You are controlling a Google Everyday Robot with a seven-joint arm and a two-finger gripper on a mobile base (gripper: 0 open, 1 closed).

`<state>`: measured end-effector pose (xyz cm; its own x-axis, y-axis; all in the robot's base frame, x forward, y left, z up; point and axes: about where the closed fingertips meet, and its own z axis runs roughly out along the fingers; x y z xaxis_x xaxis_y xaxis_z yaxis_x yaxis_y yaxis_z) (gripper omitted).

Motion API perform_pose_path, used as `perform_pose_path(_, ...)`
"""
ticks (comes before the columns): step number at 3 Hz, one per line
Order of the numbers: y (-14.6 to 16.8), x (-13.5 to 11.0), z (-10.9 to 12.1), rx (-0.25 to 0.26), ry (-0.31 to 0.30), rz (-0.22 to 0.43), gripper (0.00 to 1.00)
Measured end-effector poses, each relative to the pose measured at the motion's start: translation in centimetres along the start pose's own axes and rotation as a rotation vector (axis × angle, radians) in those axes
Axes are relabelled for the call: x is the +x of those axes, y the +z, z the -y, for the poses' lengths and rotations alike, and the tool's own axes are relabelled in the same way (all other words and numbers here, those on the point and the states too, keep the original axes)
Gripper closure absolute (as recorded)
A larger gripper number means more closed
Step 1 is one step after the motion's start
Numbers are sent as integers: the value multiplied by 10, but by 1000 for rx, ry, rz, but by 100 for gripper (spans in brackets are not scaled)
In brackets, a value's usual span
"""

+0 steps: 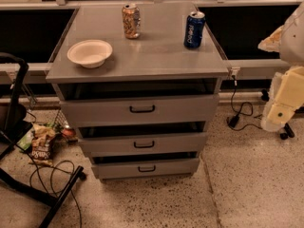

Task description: Open top drawer

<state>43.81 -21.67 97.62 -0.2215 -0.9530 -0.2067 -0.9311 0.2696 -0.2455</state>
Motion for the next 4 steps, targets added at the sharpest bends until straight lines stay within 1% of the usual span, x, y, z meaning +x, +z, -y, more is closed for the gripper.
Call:
perform_pose_path(1,0,0,0,0,0,0,0)
perform_pose_path(2,27,3,0,-6,-15,-30,0)
perform_pose_path(3,82,7,1,-27,-52,-70,0)
perform_pose_path(4,148,10,8,-34,-103,-114,0)
